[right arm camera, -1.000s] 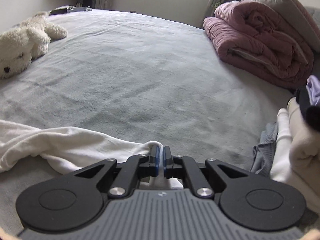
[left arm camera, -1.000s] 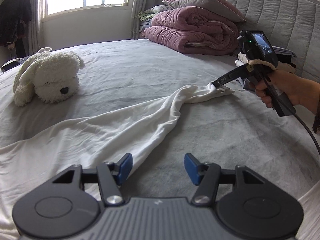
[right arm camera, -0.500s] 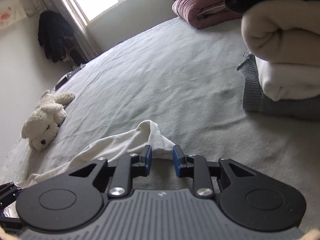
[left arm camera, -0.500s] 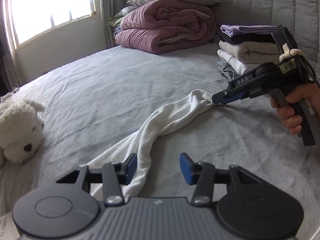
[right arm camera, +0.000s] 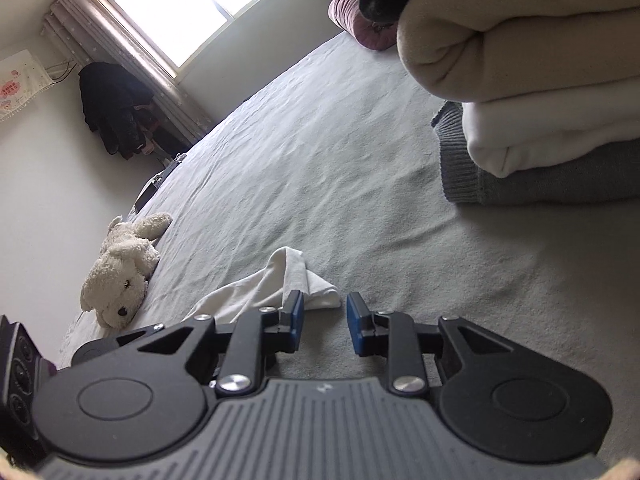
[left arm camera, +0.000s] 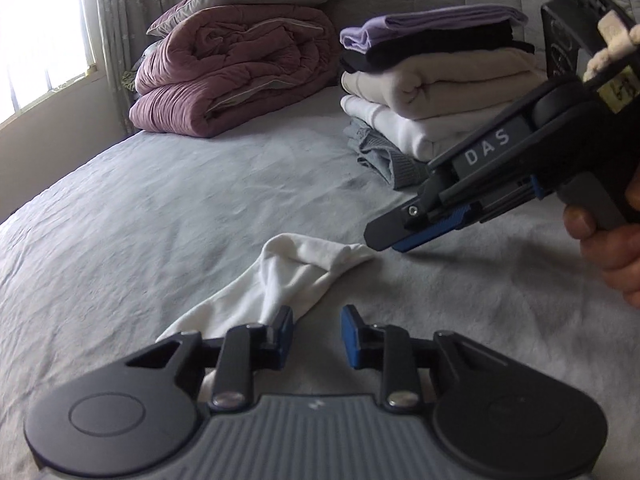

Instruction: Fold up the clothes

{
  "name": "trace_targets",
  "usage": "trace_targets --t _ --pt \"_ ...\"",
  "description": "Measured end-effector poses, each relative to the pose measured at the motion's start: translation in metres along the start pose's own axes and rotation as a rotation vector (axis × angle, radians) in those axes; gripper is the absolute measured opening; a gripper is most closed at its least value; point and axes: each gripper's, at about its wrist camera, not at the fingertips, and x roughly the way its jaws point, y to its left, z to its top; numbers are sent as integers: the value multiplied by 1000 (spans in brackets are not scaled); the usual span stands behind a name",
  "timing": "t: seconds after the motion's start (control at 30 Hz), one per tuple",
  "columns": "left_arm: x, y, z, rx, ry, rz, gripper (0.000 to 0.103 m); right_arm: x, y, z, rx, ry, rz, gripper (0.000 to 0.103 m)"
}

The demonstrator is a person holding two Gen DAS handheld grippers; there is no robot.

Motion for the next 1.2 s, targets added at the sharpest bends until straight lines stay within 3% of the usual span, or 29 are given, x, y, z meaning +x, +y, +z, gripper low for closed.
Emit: trace_targets --t 0.17,0.2,0.23,0.27,0.5,0.6,0.67,0.77,0.87,1.07,1.1,1.13,1.2 --pt "17 6 12 -34 18 -9 25 -3 -5 2 27 -16 5 29" --pt "20 6 15 -40 24 -17 20 -3 -5 2 32 -19 6 29" --pt "22 7 18 -58 32 -30 4 -4 -6 3 37 -22 7 29" --pt "23 8 22 -83 40 -46 2 -4 -7 3 43 -26 8 29" --pt "12 24 44 -347 15 -266 2 -13 -17 7 91 -73 5 29" --pt "16 21 49 -357 67 -376 3 -19 -23 8 114 -94 -7 29" --pt "15 20 50 -333 86 -411 4 -20 -27 9 128 -95 -11 29" --pt "9 28 53 -311 61 -381 18 -19 -29 10 133 -85 -8 30" --pt "11 43 56 -308 54 -295 32 -17 -25 9 111 -59 -1 30" --pt "33 70 49 -335 122 -187 34 -5 -9 0 -12 19 -53 30" --pt "36 71 47 -332 133 -180 34 -3 -5 -2 -50 30 -67 22" --pt "38 71 44 -330 140 -178 34 -2 -1 -4 -94 45 -79 4" --pt "39 71 40 -330 148 -182 34 -3 5 -7 -178 70 -99 5"
